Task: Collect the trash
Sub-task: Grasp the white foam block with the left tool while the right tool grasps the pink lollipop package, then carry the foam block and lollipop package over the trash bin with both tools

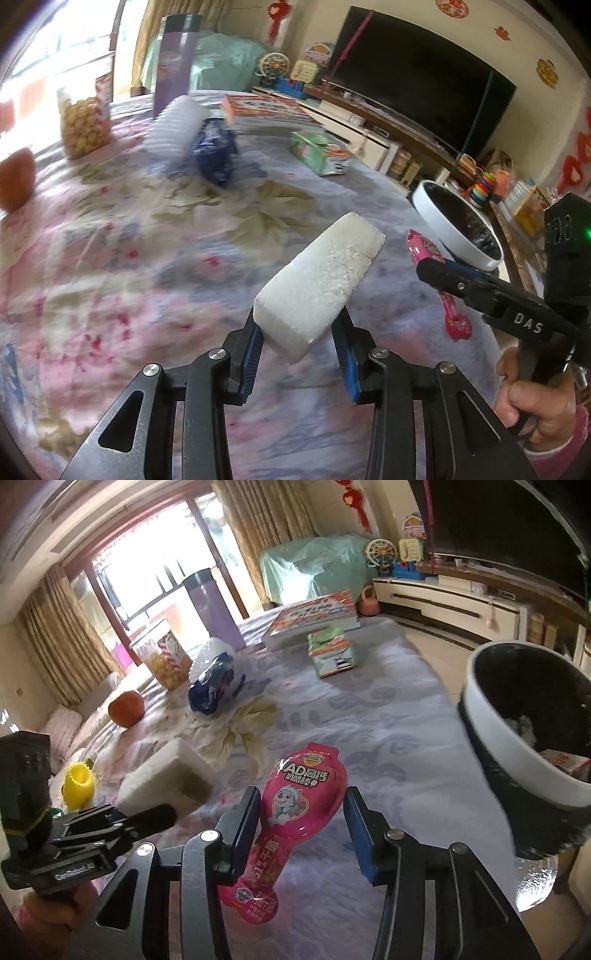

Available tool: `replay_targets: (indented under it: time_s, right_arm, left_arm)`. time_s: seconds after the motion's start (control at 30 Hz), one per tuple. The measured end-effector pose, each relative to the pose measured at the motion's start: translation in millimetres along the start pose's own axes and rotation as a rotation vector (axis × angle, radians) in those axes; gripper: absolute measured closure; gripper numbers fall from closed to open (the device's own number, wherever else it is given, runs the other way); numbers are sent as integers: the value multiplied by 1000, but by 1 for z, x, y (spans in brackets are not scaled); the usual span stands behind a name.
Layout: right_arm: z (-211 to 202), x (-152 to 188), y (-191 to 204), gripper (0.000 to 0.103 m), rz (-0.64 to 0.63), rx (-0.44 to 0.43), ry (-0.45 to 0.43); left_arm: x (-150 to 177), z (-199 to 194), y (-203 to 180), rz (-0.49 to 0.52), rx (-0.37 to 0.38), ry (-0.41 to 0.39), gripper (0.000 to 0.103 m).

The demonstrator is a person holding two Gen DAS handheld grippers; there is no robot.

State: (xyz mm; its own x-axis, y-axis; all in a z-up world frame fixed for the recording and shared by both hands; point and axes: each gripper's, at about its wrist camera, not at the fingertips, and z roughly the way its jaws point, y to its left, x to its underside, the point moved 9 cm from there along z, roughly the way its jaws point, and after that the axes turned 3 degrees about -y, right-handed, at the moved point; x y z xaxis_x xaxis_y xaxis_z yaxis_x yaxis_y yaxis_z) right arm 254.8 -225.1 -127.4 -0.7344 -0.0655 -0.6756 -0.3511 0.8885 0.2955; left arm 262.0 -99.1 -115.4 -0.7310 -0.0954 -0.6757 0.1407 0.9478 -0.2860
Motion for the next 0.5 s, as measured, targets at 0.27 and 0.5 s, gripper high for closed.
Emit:
replay_targets:
  time_s: [0.27, 0.5]
  right_arm:
    - [-32, -4, -32, 56, 57, 17, -53]
    - [-56, -7, -64, 56, 120, 43, -104]
  left_arm:
    - [-4, 15, -38, 51, 32, 10, 68]
    - [-11, 27, -72, 102, 59, 14, 68]
